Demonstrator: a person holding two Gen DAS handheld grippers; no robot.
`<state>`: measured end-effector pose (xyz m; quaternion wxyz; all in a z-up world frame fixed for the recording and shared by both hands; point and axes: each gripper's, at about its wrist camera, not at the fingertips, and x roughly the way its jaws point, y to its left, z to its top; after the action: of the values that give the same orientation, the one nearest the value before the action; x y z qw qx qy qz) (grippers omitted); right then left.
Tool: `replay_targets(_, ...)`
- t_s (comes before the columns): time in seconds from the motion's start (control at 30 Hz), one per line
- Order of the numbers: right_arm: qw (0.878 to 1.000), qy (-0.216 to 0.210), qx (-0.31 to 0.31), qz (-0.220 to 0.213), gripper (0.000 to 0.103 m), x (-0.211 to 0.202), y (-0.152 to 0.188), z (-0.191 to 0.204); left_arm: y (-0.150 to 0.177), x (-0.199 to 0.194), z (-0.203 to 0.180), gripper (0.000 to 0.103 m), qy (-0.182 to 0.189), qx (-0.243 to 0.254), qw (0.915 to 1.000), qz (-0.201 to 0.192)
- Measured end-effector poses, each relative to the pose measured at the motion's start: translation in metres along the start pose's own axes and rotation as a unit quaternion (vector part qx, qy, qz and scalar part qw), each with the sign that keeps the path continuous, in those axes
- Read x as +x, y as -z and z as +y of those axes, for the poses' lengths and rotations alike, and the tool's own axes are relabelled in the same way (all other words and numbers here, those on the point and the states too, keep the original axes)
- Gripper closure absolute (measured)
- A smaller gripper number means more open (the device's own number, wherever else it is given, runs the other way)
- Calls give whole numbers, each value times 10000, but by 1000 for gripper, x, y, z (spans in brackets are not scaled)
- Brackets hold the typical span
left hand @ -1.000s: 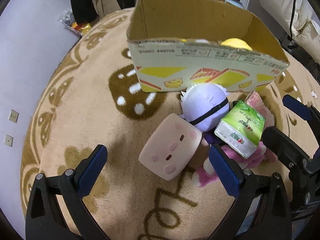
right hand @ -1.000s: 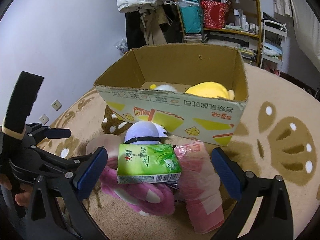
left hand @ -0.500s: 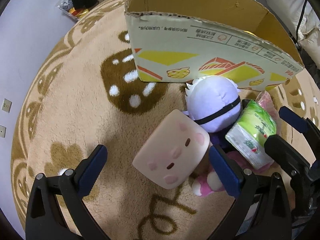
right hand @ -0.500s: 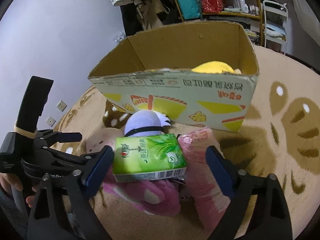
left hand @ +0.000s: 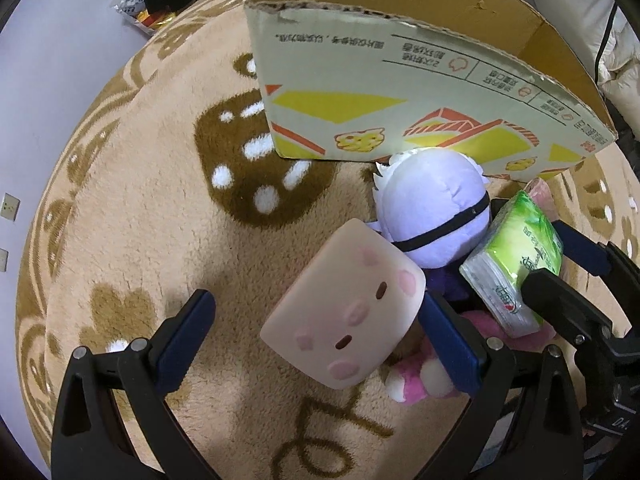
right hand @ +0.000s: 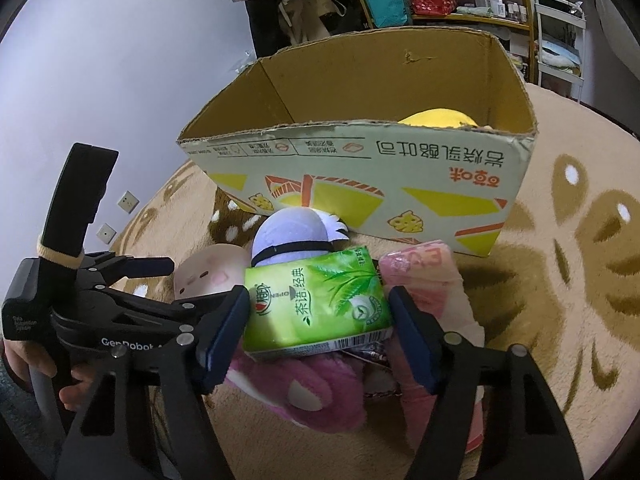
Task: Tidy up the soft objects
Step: 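Grasp the pink cube plush with the left tool while the right tool grasps the green tissue pack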
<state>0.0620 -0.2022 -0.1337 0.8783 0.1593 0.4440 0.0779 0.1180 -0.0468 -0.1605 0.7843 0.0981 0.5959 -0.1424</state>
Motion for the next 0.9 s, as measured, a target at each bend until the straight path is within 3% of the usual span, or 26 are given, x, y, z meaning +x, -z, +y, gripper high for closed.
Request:
replay_targets(0.27,10000,6,-28,-3,34,-1,-1,-1,0,5,5,31,458,-123,9988,131)
replay_targets(0.43,10000,22,-45,-6,35,-2,-1,0,1,6,9,35,481,-254,9984,139)
replay_targets(0.5,9999,92,-87,-45,46,-3,-1,0,1,5,9,38,454,-231,9986,120)
replay_targets(0.57,9998,150,-87,-100,51,-6,-2,-1,3,4,7,42,428,-221,9988,99)
replay_targets(0.77,9998,162,54,-48,51,-4,-1,-5,9,-1,2,49,335,-207,9992,60)
replay_targets(0.83,9998,169,15,-50,46,-5,0,-2,11,-2,3,52,261,-229,9994,74)
replay_targets(0.9,9999,96,17,-49,31,-5,1,0,15,-5,5,53,158,-258,9995,102)
